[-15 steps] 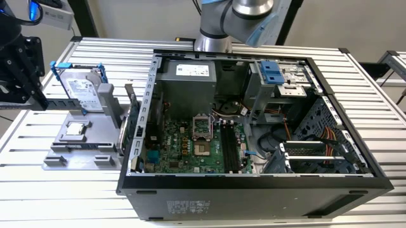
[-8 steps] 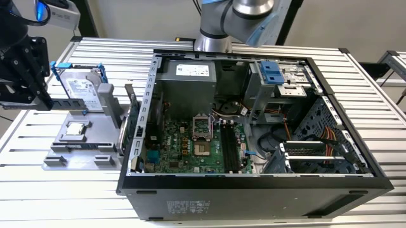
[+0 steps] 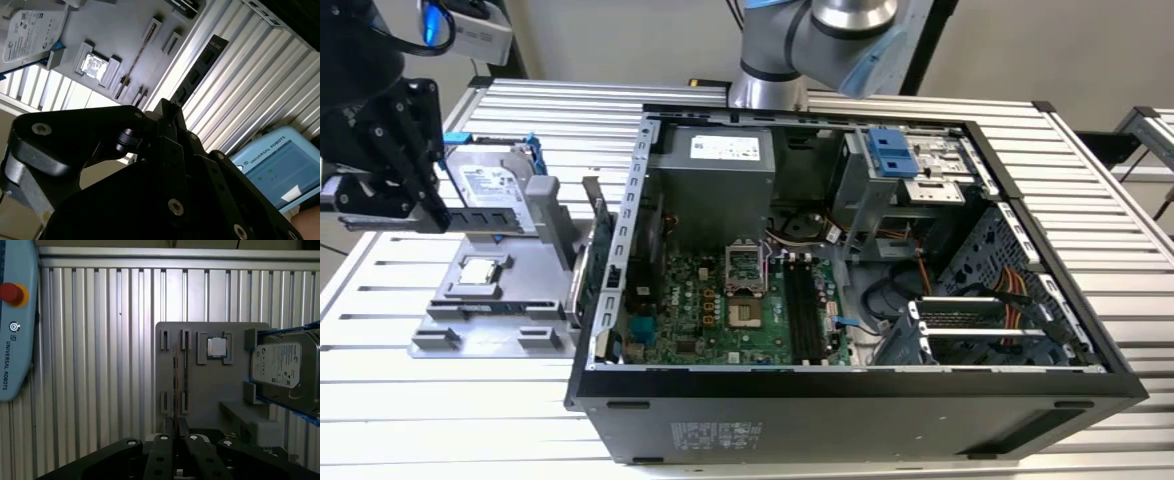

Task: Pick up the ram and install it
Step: 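Pick up the ram and move it above insertion slot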

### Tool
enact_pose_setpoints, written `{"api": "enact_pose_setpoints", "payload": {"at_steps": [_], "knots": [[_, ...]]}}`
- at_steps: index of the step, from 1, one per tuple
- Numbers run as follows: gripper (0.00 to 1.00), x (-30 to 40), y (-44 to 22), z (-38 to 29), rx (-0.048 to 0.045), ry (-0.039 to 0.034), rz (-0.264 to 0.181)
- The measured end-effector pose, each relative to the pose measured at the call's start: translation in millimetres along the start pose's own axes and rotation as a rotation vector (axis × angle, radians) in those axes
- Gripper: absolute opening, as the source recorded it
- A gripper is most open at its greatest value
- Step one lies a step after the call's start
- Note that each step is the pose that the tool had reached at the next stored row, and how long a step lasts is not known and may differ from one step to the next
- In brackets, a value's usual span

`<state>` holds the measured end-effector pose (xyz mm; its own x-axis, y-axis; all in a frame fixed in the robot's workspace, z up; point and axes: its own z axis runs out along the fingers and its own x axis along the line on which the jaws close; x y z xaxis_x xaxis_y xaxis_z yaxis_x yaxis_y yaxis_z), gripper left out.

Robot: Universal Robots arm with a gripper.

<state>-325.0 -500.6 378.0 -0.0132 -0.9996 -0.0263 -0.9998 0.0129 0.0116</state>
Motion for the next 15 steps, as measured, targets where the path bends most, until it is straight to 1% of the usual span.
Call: {"api": "enact_pose_setpoints", "payload": {"at_steps": [7,15], "knots": [[0.00,-0.1,-9.0,-0.1,0.0000,0.0000,0.000],[0.00,-0.2,-16.8,-0.2,-0.0001,0.0000,0.000]]}}
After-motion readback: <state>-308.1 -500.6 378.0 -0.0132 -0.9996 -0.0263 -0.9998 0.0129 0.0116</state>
